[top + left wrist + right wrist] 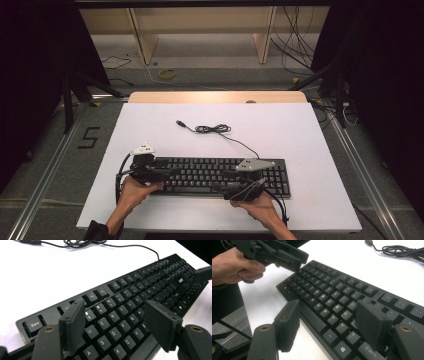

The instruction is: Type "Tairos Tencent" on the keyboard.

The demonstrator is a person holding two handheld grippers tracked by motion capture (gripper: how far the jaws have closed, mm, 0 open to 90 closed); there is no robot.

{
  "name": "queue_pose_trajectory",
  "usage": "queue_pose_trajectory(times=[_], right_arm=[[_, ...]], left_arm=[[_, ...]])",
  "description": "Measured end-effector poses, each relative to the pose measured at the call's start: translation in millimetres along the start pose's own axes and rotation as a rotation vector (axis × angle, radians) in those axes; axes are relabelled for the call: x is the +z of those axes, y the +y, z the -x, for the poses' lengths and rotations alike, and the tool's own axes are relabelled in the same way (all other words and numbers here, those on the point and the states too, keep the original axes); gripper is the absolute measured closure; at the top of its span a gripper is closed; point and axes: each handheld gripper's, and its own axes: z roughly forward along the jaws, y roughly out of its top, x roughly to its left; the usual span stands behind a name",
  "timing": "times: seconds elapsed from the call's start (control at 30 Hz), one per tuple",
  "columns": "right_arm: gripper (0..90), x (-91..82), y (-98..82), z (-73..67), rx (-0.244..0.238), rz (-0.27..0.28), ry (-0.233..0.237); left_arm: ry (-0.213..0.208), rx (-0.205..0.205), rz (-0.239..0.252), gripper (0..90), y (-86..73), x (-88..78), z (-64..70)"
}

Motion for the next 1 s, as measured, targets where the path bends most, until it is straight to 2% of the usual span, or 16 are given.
queue_pose_trajectory(times=[0.23, 0.33, 0.53, 0.67, 1.0], right_arm=[[37.1, 0.1, 0.1, -0.2, -0.001, 0.001, 0.001], [36.8, 0.4, 0.0, -0.3, 0.000, 0.002, 0.001], [35.7, 0.2, 0.2, -0.1, 0.000, 0.004, -0.001], [34.6, 0.6, 0.1, -0.3, 0.001, 0.003, -0.001], [34.0, 0.9, 0.0, -0.4, 0.000, 0.005, -0.002]], left_arm=[[0.016, -0.019, -0.006, 35.2, 4.0, 2.0, -7.0], [0.020, -0.028, -0.015, 39.0, 5.0, 2.9, -10.2], [0.023, -0.022, -0.032, 55.5, 5.3, 5.1, -11.9], [0.022, 0.006, -0.064, 66.3, 4.6, 9.0, -10.9], [0.018, 0.053, -0.126, 85.5, 3.0, 19.0, -5.6]])
